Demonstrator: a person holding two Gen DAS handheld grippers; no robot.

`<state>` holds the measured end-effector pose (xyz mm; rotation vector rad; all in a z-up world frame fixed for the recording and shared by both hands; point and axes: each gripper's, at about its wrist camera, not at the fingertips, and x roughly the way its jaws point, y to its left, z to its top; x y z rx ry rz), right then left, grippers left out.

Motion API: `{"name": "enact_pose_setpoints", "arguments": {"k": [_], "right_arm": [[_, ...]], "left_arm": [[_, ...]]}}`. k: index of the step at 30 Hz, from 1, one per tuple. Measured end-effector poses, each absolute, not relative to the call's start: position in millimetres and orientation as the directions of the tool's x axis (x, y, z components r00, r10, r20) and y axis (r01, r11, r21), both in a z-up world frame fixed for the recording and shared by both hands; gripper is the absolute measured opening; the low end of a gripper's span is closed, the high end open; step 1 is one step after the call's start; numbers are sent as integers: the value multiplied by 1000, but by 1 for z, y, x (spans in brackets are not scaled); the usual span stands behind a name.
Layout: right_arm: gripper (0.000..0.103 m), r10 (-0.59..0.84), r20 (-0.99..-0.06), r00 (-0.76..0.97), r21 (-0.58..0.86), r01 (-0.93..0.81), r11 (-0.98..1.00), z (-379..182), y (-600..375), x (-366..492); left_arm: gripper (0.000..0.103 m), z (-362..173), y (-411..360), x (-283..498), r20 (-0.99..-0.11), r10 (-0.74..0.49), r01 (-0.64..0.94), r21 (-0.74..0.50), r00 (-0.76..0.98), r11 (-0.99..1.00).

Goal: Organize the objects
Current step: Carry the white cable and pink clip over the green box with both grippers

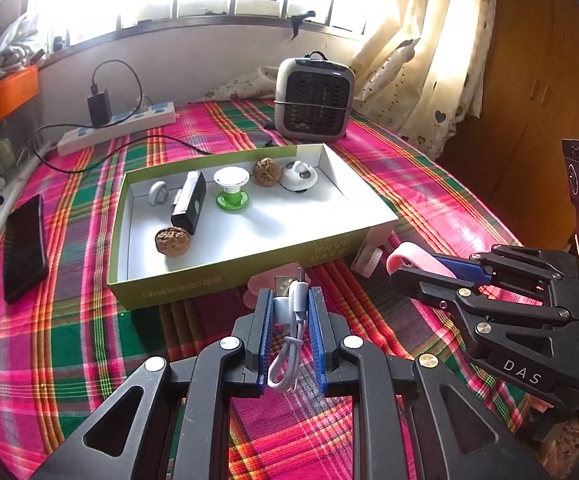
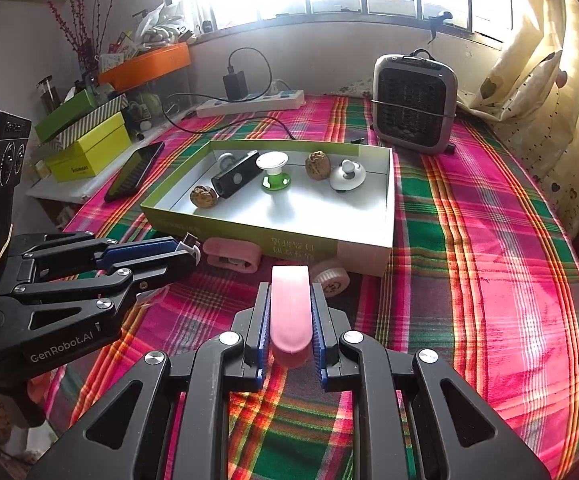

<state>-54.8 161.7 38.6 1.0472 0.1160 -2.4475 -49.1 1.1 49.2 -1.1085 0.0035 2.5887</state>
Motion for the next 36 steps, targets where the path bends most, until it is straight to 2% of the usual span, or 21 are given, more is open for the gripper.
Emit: {"name": "enact_pose_setpoints", "arguments": {"k": [16, 25, 36], "right_arm": [[18, -387, -675, -629, 72, 466, -882, 65, 152, -69], [18, -382, -655, -652, 56, 462, -885, 84, 148, -93], [18, -386, -677, -627, 89, 450, -889, 87, 138, -139]], "left_arm": [[15, 68, -10, -61, -678, 276, -280, -108, -681, -954], [15, 80, -22, -81, -667, 295, -268, -145, -684, -952], [15, 76, -30, -113, -684, 281, -239, -158, -673, -958]]}}
